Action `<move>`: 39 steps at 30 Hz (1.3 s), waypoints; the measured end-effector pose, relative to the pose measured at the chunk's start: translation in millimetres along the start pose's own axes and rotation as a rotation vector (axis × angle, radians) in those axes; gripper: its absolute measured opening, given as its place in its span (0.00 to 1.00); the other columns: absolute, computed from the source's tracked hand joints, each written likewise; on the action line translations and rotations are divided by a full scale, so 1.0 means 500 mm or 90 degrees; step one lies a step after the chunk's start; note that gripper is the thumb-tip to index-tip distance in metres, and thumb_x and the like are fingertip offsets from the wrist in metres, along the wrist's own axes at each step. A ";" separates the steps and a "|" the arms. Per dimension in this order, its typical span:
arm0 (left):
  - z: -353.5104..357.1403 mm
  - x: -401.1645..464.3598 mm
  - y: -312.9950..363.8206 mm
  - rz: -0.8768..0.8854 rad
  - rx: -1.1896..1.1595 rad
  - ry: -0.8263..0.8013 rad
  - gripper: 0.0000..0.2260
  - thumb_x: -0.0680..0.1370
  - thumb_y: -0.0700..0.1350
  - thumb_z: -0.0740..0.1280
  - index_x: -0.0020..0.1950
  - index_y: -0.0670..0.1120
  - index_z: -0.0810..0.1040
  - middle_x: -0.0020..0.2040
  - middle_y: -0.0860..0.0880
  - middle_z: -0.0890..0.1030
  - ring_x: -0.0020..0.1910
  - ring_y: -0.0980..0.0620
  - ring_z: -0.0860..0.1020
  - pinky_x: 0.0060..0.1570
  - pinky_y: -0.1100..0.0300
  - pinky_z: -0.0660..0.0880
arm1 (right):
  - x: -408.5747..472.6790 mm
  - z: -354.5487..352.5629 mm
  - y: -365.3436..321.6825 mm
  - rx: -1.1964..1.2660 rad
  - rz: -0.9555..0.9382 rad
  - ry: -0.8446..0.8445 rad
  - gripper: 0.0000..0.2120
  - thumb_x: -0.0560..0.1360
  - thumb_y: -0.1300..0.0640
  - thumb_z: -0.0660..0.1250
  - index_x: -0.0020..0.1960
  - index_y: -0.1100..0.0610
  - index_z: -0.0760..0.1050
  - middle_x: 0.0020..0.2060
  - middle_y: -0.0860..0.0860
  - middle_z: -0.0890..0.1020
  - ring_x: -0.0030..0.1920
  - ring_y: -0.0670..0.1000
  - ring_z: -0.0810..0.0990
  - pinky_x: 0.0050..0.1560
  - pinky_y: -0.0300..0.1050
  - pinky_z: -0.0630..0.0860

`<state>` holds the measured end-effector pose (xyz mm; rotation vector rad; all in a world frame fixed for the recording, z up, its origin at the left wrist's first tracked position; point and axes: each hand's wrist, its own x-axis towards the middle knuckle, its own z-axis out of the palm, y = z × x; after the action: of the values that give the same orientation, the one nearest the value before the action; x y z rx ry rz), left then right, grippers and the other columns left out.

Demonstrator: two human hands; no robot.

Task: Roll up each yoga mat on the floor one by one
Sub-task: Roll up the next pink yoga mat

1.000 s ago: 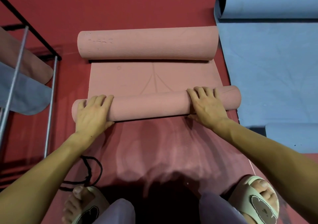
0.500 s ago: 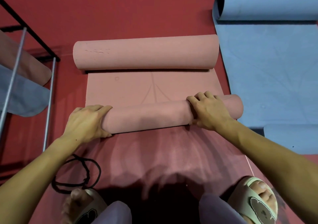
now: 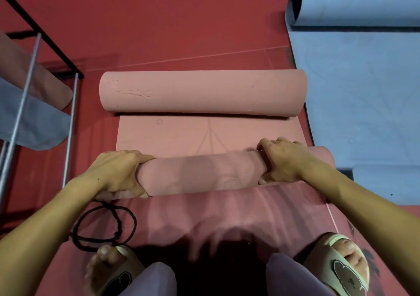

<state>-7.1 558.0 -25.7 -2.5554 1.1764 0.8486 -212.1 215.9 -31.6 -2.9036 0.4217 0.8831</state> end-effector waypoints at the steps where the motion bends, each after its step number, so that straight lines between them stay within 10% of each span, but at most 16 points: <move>1: -0.004 0.003 -0.002 -0.001 -0.009 -0.011 0.39 0.54 0.68 0.71 0.67 0.75 0.68 0.52 0.64 0.79 0.52 0.59 0.79 0.46 0.56 0.78 | 0.002 -0.003 -0.002 -0.007 0.002 -0.004 0.44 0.63 0.30 0.76 0.69 0.50 0.65 0.61 0.48 0.80 0.62 0.55 0.76 0.58 0.57 0.75; 8: 0.008 0.009 -0.026 -0.026 -0.047 0.061 0.51 0.55 0.74 0.79 0.77 0.68 0.67 0.65 0.65 0.77 0.65 0.54 0.75 0.57 0.50 0.75 | 0.006 -0.012 -0.021 -0.032 0.036 0.066 0.41 0.65 0.35 0.79 0.72 0.47 0.69 0.65 0.52 0.73 0.64 0.58 0.72 0.57 0.56 0.75; 18: 0.027 -0.001 -0.026 0.019 -0.068 0.306 0.25 0.71 0.59 0.79 0.67 0.64 0.78 0.60 0.64 0.77 0.59 0.52 0.76 0.47 0.50 0.77 | 0.019 -0.042 -0.023 0.034 0.040 0.139 0.24 0.75 0.51 0.75 0.69 0.46 0.73 0.61 0.51 0.75 0.60 0.58 0.74 0.53 0.53 0.77; 30: 0.020 -0.005 0.003 -0.008 -0.046 0.324 0.20 0.78 0.53 0.68 0.71 0.59 0.80 0.67 0.58 0.82 0.64 0.48 0.81 0.53 0.48 0.82 | 0.027 -0.035 -0.023 0.042 0.021 0.220 0.17 0.78 0.58 0.68 0.66 0.51 0.77 0.55 0.52 0.80 0.56 0.57 0.77 0.46 0.52 0.78; 35: 0.022 0.003 0.012 -0.040 -0.057 0.285 0.31 0.74 0.65 0.55 0.75 0.58 0.76 0.73 0.56 0.77 0.72 0.52 0.76 0.66 0.46 0.75 | 0.025 -0.025 -0.031 0.048 0.027 0.233 0.16 0.80 0.50 0.62 0.64 0.53 0.78 0.57 0.54 0.83 0.57 0.60 0.77 0.50 0.56 0.80; 39: 0.021 0.009 0.026 -0.071 -0.030 0.267 0.33 0.75 0.64 0.50 0.78 0.58 0.71 0.78 0.56 0.72 0.76 0.52 0.70 0.73 0.39 0.66 | 0.020 -0.022 -0.039 -0.007 0.034 0.159 0.38 0.71 0.29 0.61 0.72 0.51 0.73 0.68 0.54 0.77 0.65 0.61 0.73 0.64 0.57 0.72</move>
<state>-18.8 550.8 -36.2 -2.8959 1.1086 0.3243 -192.7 230.5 -28.1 -3.0369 0.5148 0.5291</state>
